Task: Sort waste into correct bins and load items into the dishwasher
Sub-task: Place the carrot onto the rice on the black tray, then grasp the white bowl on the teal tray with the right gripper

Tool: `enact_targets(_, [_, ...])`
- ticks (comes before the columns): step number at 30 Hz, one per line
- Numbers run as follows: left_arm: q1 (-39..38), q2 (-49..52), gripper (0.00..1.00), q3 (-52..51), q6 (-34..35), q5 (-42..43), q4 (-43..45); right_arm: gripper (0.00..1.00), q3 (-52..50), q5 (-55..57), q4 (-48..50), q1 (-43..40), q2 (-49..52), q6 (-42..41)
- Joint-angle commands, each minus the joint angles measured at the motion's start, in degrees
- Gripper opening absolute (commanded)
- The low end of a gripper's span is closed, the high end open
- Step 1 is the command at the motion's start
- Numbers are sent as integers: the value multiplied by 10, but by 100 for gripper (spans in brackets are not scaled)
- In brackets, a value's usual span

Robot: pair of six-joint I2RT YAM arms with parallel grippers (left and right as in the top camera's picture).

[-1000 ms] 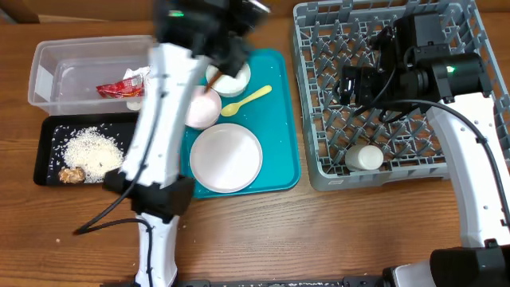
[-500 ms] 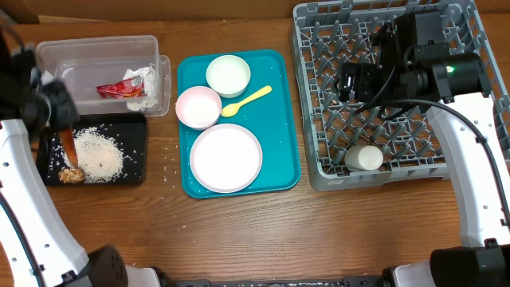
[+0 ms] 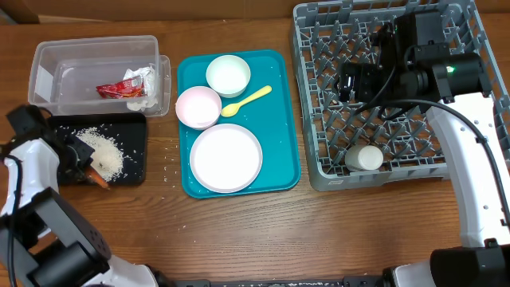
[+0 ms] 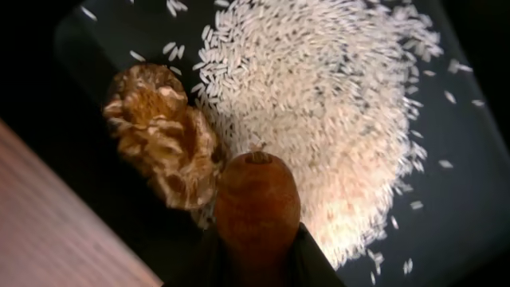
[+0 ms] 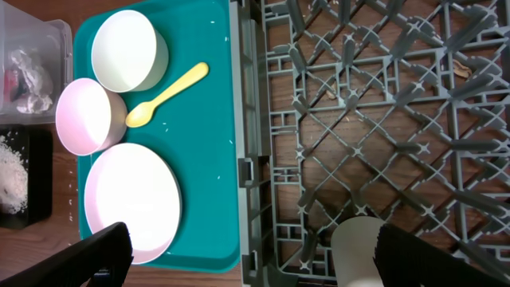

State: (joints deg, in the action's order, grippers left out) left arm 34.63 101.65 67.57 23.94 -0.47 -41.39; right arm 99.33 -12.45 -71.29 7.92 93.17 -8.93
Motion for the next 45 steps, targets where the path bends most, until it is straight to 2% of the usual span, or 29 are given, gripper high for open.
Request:
enact_targets(1, [-3, 19, 14, 0, 48, 1, 27, 100, 11, 3, 1, 2, -7, 4])
enact_targets(2, [-3, 21, 29, 0, 48, 0, 35, 100, 11, 3, 1, 2, -7, 4])
enact_targets(4, [-3, 21, 48, 2, 48, 1, 48, 100, 11, -1, 6, 2, -7, 4])
enact_targets(6, [-3, 20, 54, 10, 48, 7, 49, 100, 11, -10, 17, 2, -7, 5])
enact_targets(7, [-3, 15, 63, 26, 37, 21, 45, 100, 12, -18, 38, 3, -7, 5])
enact_targets(9, [-3, -9, 75, 81, 28, 58, 3, 100, 12, -37, 79, 13, -7, 3])
enact_targets(11, [-3, -30, 77, 142, -7, 121, -53, 100, 12, -50, 137, 39, 0, -13])
enact_targets(12, [-4, -42, 77, 176, -54, 180, -82, 100, 12, -50, 172, 58, 9, -29])
enact_targets(14, [-10, -60, 76, 214, -107, 236, -116, 100, 12, -50, 221, 91, 32, -45])
enact_targets(18, [-64, -107, 78, 250, -196, 254, -160, 95, 12, -14, 341, 170, 124, -91])
enact_targets(19, [-112, -125, 86, 250, -203, 233, -168, 93, 12, 41, 396, 198, 183, -129])
enact_targets(23, [-180, -124, 90, 246, -203, 156, -187, 90, 12, 53, 455, 210, 270, -165])
enact_targets(25, [-208, -121, 90, 241, -202, 112, -187, 84, 12, 49, 485, 216, 309, -165])
enact_targets(27, [-220, -120, 91, 240, -201, 102, -189, 78, 12, 50, 504, 220, 334, -167])
enact_targets(28, [-223, -120, 91, 240, -201, 102, -192, 71, 12, 58, 516, 221, 359, -187])
enact_targets(30, [-223, -120, 93, 240, -201, 103, -197, 64, 12, 62, 523, 221, 386, -210])
enact_targets(31, [-223, -120, 94, 240, -201, 102, -201, 55, 12, 62, 524, 221, 402, -214])
enact_targets(36, [-223, -120, 96, 240, -201, 102, -203, 32, 12, 64, 535, 221, 404, -214])
enact_targets(38, [-223, -120, 100, 240, -201, 101, -203, 27, 12, 64, 534, 216, 404, -213])
enact_targets(45, [-223, -120, 100, 240, -201, 101, -203, 14, 48, 64, 474, 199, 393, -203])
